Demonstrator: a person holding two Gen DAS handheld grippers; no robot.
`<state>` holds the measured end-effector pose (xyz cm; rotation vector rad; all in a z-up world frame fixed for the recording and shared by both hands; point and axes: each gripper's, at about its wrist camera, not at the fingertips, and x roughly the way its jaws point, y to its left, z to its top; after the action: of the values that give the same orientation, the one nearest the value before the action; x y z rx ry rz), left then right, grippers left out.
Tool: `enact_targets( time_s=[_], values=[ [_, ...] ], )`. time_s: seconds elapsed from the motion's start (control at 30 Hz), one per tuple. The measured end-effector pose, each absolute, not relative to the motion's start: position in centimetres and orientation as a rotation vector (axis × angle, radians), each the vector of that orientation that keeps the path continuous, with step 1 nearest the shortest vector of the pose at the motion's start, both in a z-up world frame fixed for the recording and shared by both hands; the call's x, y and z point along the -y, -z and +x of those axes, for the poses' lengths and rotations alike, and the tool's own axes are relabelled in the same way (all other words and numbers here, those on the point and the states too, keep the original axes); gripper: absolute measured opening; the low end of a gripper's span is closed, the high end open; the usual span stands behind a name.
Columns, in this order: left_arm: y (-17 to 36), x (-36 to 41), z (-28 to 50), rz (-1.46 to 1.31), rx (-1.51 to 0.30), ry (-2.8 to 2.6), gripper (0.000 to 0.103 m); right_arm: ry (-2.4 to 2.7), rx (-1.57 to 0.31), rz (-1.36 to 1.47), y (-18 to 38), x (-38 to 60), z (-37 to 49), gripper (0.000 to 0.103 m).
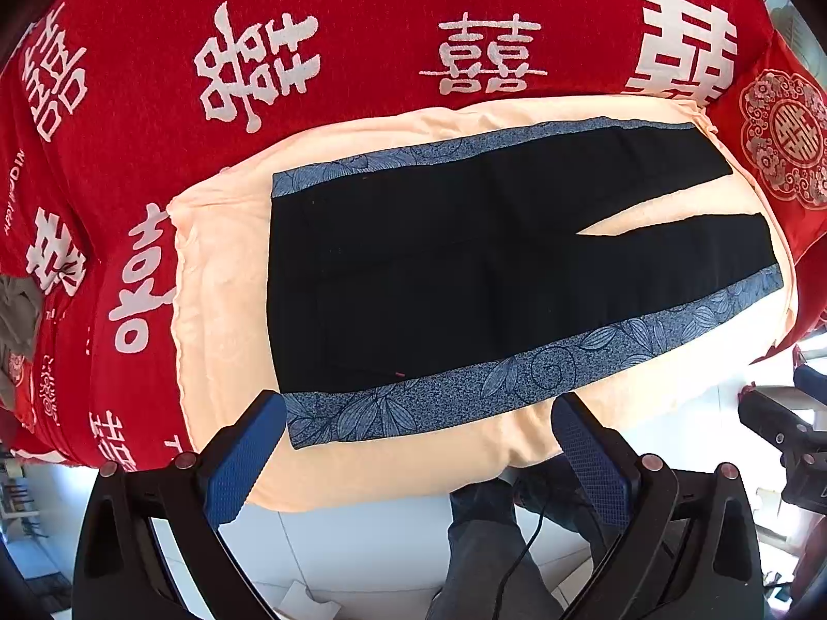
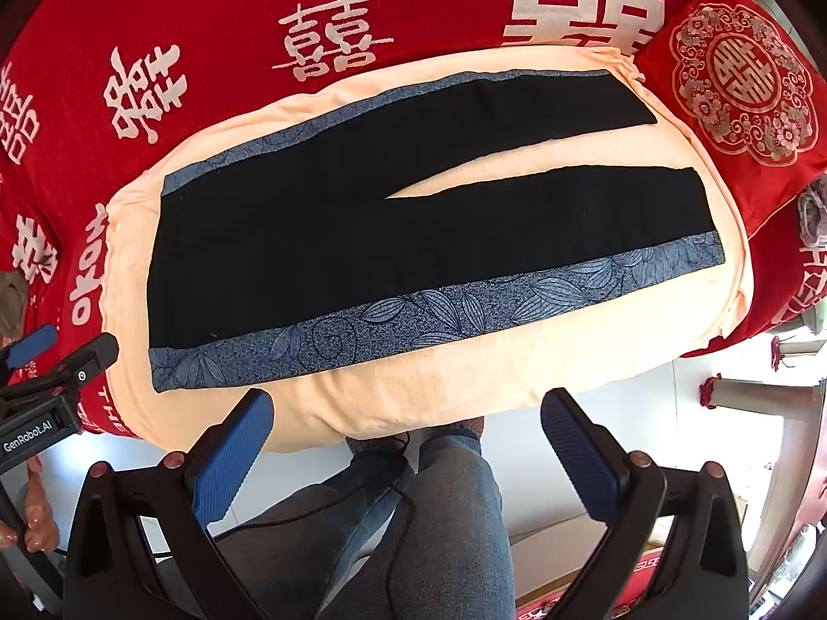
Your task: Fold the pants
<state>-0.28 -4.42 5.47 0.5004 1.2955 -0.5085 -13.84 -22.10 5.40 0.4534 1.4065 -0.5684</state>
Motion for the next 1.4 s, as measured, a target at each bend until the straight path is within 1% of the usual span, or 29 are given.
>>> enact_targets(
  time_s=[0.77, 1.0, 1.23, 1.4],
  values=[
    [-4.7, 3.5, -0.4, 0.485, -1.314, 0.477, 0.103, 0.546, -1.428, 0.455, -4.8, 22.2, -13.9, 0.103],
    [-4.0, 2.6, -0.3, 0.455, -1.314, 0.47, 0.103, 0.514, -1.388, 0.52, -4.5, 22.6, -14.0, 0.103],
    [-1.9, 0.9, -0.4, 0.442, -1.343, 0.421, 0.103, 0.454, -1.383, 0.621, -2.1, 23.2, -14.1, 0.103],
    [0.9, -0.5, 0.2, 0.382, -1.397, 0.378, 0.103, 0.397, -1.432, 0.674, 1.3, 23.3, -13.2, 0.103]
  ],
)
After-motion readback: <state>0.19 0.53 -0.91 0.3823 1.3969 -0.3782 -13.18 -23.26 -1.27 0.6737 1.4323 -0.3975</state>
